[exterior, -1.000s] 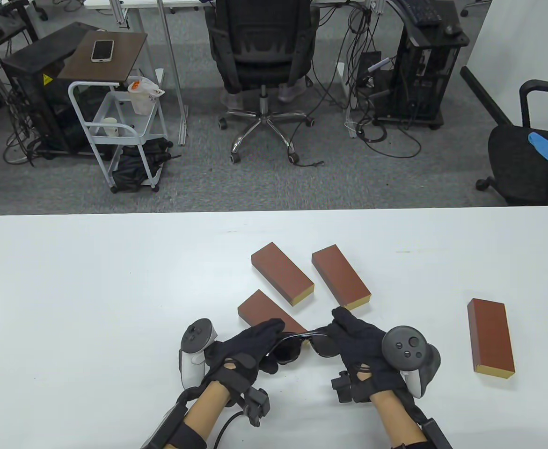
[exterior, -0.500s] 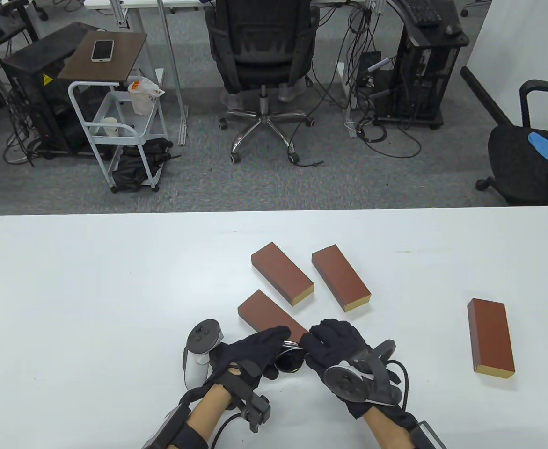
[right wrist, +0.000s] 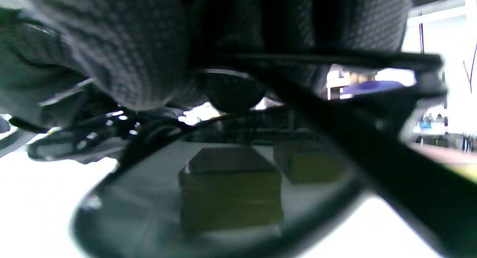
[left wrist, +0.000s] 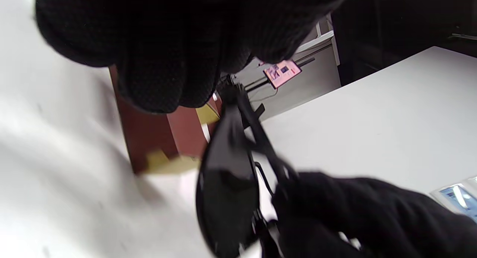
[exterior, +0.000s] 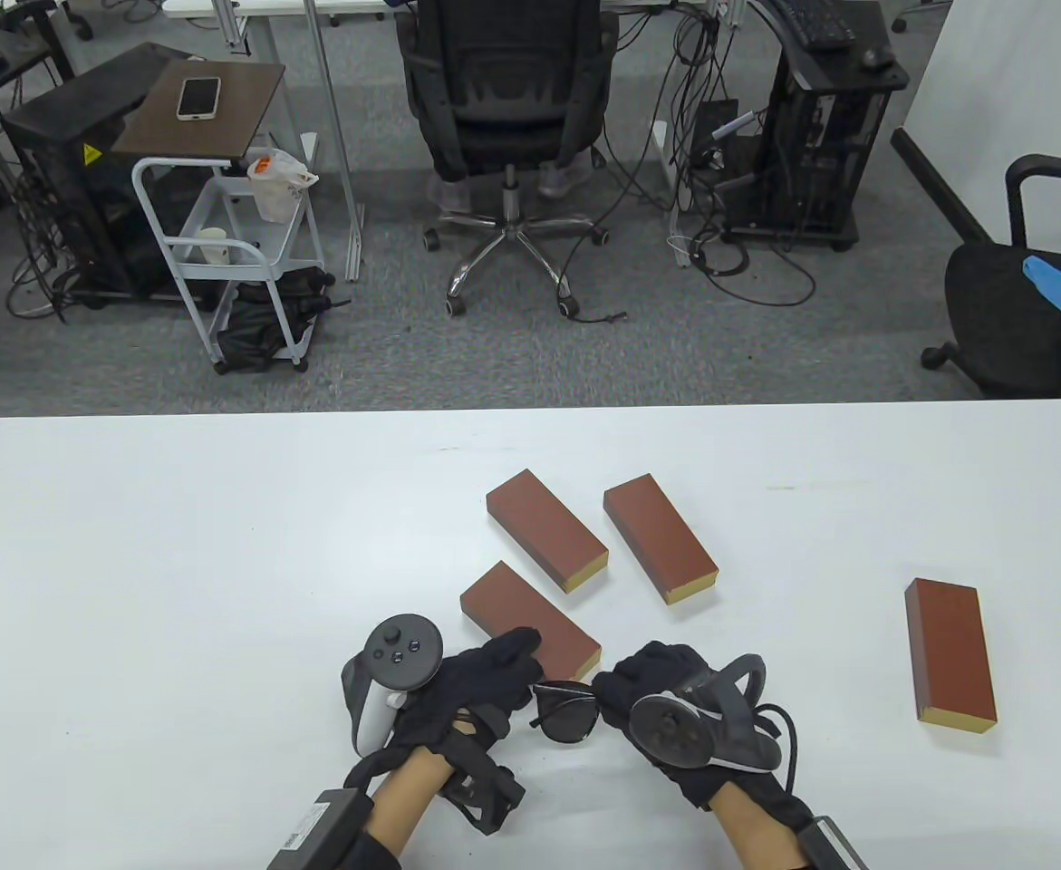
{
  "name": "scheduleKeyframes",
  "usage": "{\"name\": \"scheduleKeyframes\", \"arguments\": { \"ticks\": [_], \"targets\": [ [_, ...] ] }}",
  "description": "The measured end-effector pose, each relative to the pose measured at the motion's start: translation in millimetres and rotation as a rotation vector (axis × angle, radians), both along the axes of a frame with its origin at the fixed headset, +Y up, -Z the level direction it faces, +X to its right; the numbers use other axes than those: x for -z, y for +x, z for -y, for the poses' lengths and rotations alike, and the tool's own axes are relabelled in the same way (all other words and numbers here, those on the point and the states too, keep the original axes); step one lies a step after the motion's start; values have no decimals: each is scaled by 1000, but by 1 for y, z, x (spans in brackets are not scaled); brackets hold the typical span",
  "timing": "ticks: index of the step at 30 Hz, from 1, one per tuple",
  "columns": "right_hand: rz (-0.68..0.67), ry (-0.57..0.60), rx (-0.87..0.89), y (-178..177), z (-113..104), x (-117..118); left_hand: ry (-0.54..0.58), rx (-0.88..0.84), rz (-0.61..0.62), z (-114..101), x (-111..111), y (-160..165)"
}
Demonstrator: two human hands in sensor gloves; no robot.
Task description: Slide to open storage boxes and store sunglasses
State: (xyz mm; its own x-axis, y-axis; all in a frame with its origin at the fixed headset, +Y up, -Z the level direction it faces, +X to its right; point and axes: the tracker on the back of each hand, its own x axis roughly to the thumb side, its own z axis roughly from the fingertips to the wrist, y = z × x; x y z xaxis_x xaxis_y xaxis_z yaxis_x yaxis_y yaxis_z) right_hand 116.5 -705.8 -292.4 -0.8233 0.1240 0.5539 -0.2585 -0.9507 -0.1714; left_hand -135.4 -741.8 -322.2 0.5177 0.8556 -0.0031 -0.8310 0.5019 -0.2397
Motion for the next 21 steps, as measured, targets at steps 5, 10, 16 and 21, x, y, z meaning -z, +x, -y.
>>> {"name": "scheduleKeyframes", "arguments": {
  "ticks": [5,10,16,21],
  "targets": [
    [9,-159,-46,7,11,8,67,143,-51,-6,4,-16],
    [17,-257,-160,5,27,13,106,212,-88,-11,7,-29],
    [5,-281,-245,-4,40,14,120,233,-109,-13,8,-36],
    [7,-297,-227,-2,40,13,140,235,-120,-17,8,-38]
  ]
}}
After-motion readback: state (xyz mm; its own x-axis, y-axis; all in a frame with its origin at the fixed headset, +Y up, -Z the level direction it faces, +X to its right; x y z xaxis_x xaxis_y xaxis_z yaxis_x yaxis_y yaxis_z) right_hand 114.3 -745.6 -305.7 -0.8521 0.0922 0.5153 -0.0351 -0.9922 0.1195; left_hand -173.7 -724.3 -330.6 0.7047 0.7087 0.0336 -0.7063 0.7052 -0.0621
